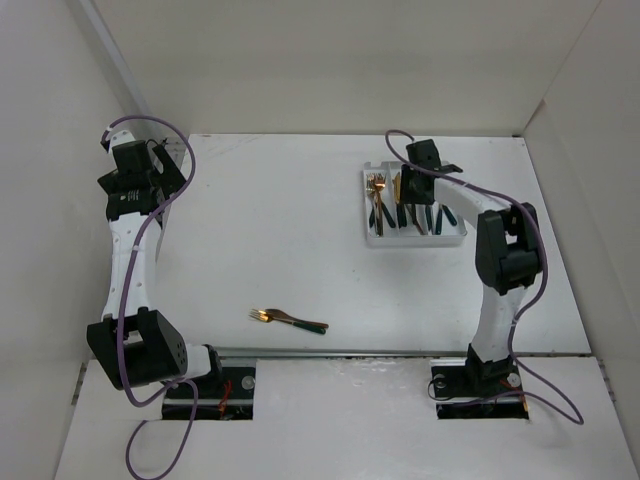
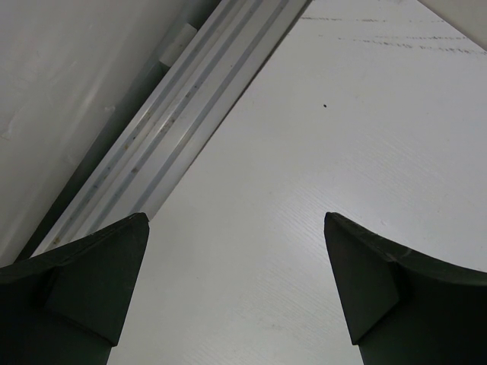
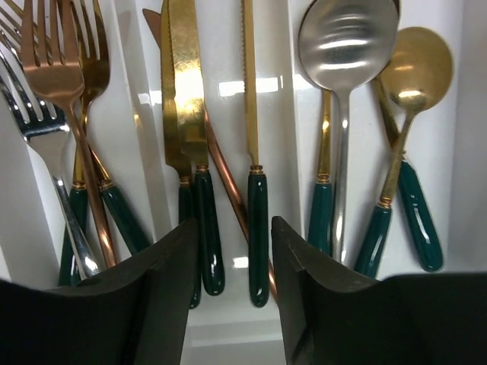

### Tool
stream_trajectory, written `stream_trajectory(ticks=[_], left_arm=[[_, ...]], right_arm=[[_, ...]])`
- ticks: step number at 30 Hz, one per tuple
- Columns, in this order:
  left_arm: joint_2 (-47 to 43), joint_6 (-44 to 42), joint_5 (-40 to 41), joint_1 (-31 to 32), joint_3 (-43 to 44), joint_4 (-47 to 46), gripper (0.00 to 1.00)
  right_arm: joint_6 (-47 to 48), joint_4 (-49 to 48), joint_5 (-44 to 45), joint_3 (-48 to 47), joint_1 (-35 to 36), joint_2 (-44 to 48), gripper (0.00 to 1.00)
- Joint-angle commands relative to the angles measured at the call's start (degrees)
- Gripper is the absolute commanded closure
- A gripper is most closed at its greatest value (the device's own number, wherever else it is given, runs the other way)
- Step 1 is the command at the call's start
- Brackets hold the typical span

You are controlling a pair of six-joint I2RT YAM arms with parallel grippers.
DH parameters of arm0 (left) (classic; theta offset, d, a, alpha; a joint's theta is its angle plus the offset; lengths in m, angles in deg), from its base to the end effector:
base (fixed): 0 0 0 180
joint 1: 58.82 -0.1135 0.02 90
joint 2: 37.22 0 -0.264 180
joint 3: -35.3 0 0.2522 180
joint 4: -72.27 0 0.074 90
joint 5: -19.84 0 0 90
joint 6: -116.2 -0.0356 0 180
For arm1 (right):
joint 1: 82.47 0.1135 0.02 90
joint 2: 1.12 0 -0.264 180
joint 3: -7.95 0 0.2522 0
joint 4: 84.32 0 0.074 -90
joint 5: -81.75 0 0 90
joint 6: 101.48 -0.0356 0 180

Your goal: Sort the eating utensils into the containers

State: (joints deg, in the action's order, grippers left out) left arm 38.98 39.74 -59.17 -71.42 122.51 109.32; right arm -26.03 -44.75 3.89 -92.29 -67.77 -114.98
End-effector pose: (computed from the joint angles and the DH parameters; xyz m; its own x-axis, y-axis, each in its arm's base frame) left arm 0.2937 0.0726 0.3702 -0.3272 -0.3087 -0.8931 -0.4710 0.8726 -0.1290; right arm 0.4247 0.1037 0.2084 -0.7813 0.0490 -0.6222 0.0724 0.9973 -0.0124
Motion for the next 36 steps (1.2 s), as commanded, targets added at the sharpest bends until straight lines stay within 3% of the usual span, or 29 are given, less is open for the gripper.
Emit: stream_trajectory(ticks=[1,5,9,13,16,20,26,36], left_arm=[[-1.6,-0.4,0.5,-0.3,-1.0,-1.9,0.0],[-1.6,-0.4,0.5,-0.3,-1.0,-1.9,0.0],[-2.2,-0.4,-0.2,-0.3,-1.0,-1.9,0.0],[-3.4,-1.0,1.1,-0.3,-1.0,-1.9,0.0],[-4.6,-1.6,1.8,-0.3,-1.6,-1.9,0.0],[-6.2,-1.6,1.1,-0.3,-2.8,-1.9,0.0],[-8.4,-1.6,0.5,-0.3,-3.9,-2.5,0.0],[-9.0,-1.6,0.0,-0.3,-4.5,-2.5,0.0]], right_arm=[[3.0,-1.2,3.8,-0.8,1.8,7.0,0.51],[12.7,-5.9,4.7,5.2,10.9,16.4,0.45],[17.5,-2.4,-6.6,9.0,26.5,18.2,0.4],[16.2,-5.4,-9.3,15.1,39.9,18.2,0.45],[12.4,-8.7,-14.5,15.6,44.4,16.5,0.56],[10.4,-8.6,-12.1,13.1,51.6,11.3,0.56],[4.4,-12.6,-11.6,12.6,52.7,5.9,0.57],[4.4,-11.9,-8.9,11.8,52.7,2.0,0.59]])
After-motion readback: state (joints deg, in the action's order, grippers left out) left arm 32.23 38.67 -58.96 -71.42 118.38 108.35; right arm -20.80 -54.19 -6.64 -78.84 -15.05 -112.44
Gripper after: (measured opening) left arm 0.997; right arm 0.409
